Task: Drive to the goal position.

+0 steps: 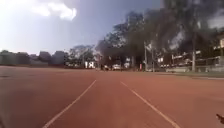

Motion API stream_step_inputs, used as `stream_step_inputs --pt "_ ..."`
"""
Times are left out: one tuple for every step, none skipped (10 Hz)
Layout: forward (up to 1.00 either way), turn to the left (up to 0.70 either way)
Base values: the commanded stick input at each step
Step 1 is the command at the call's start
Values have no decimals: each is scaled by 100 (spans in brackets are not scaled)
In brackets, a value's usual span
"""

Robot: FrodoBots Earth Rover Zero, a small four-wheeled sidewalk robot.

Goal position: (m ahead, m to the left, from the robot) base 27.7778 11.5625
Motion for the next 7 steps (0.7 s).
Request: stream_step_inputs --pt "70 0" --pt "70 0" --pt "70 0" --pt "70 0" --pt "70 0" --pt "70 0" --pt "70 0"
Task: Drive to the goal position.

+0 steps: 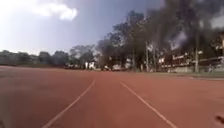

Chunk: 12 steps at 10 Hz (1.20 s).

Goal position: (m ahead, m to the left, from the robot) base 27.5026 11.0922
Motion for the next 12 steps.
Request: stream_step_inputs --pt "70 0" --pt "70 0" --pt "70 0" --pt "70 0" --pt "70 0" --pt "70 0" --pt "70 0" --pt "70 0" --pt "70 0" --pt "70 0" --pt "70 0" --pt "70 0"
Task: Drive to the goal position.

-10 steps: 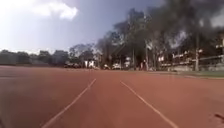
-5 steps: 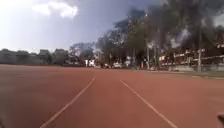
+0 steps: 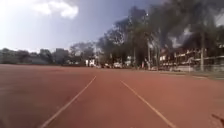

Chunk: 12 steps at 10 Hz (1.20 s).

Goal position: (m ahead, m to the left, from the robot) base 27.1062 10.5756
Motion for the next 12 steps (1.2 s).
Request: stream_step_inputs --pt "70 0" --pt "70 0" --pt "70 0" --pt "70 0" --pt "70 0" --pt "70 0" --pt "70 0" --pt "70 0" --pt "70 0" --pt "70 0" --pt "70 0" --pt "70 0"
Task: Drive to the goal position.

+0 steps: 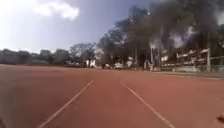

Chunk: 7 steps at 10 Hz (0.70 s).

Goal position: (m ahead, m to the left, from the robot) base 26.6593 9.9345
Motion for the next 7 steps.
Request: stream_step_inputs --pt "70 0" --pt "70 0" --pt "70 0" --pt "70 0" --pt "70 0" --pt "70 0" --pt "70 0"
